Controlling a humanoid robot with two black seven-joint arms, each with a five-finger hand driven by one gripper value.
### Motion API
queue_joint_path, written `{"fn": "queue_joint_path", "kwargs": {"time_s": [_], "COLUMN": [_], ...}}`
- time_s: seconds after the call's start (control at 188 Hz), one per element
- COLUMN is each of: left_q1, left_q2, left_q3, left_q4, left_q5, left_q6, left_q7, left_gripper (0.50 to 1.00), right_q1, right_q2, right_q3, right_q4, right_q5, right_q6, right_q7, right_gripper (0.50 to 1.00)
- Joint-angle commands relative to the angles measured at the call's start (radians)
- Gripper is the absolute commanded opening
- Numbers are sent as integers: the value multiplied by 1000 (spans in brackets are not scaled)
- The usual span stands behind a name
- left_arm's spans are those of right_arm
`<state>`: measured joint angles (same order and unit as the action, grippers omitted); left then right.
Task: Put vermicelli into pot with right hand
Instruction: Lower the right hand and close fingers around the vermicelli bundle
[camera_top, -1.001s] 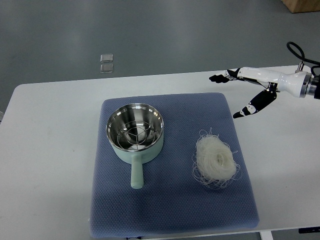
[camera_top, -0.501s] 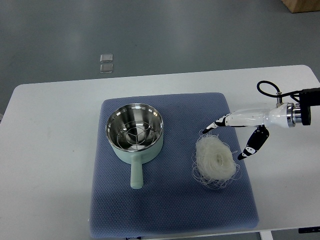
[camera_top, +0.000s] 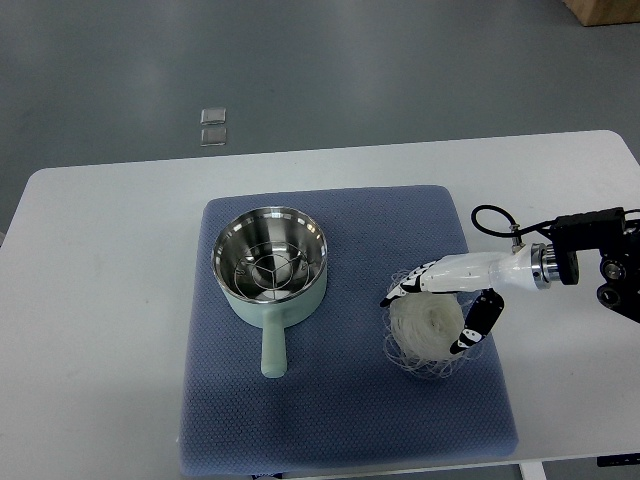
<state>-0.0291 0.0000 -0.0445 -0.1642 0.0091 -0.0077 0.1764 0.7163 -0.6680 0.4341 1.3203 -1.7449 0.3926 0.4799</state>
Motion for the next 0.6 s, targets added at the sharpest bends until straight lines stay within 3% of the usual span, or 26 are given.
{"fn": "queue_joint_path", "kwargs": {"time_s": [0.0, 0.368, 0.442, 0.597], "left_q1": [0, 0, 0, 0], "left_q2": [0, 0, 0, 0], "left_q3": [0, 0, 0, 0], "left_q4": [0, 0, 0, 0], "left_q5": [0, 0, 0, 0], "left_q6": [0, 0, 0, 0], "left_q7": [0, 0, 0, 0], "left_gripper": [1000, 1000, 1000, 1000], "right_q1": [-6, -14, -15, -14], "right_q2": [13, 22, 24, 27], "right_q3": [0, 0, 0, 0], "right_q4": [-19, -55, -55, -55], "right_q5": [-5, -4, -2, -2], "right_q6": [-14, -43, -43, -38], "right_q7": [-17, -30, -29, -29], "right_gripper": [917, 887, 856, 723]}}
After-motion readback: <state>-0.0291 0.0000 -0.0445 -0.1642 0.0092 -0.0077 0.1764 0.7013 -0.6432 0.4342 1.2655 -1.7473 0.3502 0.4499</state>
